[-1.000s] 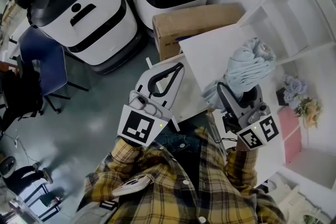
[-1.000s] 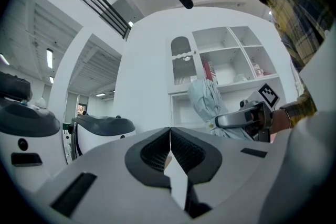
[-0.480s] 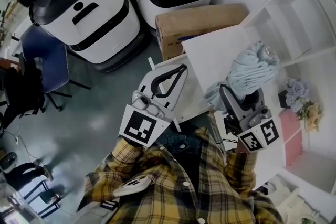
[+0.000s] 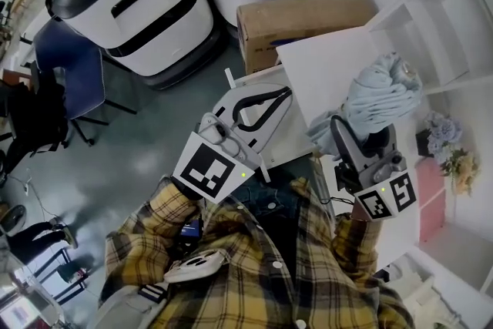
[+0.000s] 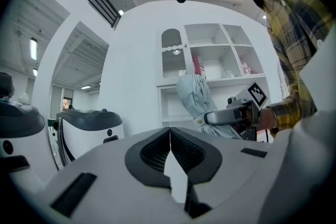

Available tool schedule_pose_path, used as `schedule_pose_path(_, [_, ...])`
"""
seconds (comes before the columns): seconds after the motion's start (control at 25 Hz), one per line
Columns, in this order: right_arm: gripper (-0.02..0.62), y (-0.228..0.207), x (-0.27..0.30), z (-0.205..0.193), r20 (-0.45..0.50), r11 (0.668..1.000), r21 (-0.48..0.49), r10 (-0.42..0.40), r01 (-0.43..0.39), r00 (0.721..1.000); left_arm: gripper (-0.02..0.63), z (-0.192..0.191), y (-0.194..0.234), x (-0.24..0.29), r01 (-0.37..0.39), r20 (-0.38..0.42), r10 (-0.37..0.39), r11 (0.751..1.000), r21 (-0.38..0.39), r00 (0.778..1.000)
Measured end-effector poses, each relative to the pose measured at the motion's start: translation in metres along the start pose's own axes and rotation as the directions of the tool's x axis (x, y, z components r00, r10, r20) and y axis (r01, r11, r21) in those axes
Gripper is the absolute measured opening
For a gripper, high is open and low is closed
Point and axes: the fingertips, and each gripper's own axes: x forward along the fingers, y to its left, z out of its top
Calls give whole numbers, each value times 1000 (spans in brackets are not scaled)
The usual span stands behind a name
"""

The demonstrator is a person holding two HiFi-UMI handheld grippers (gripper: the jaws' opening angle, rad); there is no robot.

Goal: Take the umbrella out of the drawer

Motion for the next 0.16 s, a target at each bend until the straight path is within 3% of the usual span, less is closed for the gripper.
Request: schedule_pose_path(0.16, [324, 0, 1, 1, 9, 1000, 2, 2, -2, 1000, 21, 5, 3, 4, 36, 7, -36, 999, 38, 999])
